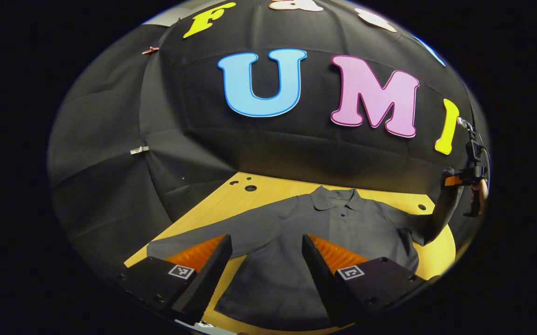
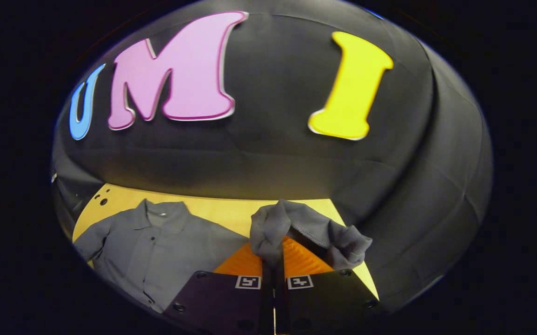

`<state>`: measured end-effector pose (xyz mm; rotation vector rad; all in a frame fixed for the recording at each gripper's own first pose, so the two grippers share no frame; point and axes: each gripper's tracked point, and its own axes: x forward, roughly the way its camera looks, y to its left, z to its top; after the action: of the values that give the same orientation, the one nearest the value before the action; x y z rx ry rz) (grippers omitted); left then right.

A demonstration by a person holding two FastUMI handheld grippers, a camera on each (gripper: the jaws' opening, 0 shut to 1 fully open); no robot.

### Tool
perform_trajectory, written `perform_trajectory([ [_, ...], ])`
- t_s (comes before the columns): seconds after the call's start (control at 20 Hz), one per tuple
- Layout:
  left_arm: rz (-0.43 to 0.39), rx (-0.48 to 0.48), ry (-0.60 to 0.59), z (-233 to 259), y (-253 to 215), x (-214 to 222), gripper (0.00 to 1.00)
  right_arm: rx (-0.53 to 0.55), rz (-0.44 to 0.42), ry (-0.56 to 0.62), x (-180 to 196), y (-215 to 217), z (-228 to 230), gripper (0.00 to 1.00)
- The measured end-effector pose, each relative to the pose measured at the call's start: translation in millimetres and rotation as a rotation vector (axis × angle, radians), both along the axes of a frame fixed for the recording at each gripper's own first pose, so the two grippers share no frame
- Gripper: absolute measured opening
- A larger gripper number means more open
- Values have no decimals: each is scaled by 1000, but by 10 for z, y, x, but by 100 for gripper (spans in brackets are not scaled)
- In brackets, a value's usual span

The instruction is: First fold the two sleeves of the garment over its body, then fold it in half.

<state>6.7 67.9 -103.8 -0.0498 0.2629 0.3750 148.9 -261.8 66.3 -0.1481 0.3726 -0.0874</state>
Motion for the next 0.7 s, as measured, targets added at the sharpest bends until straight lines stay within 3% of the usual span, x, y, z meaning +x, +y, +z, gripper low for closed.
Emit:
perform_trajectory([
  [0.5,96,-73,27,-272,488,-331,96,-64,263,51,-392,1303,715,6],
  [0.7,134,-91,27,-309,714,-467,96,-65,347,91,-410,1962,491,6],
])
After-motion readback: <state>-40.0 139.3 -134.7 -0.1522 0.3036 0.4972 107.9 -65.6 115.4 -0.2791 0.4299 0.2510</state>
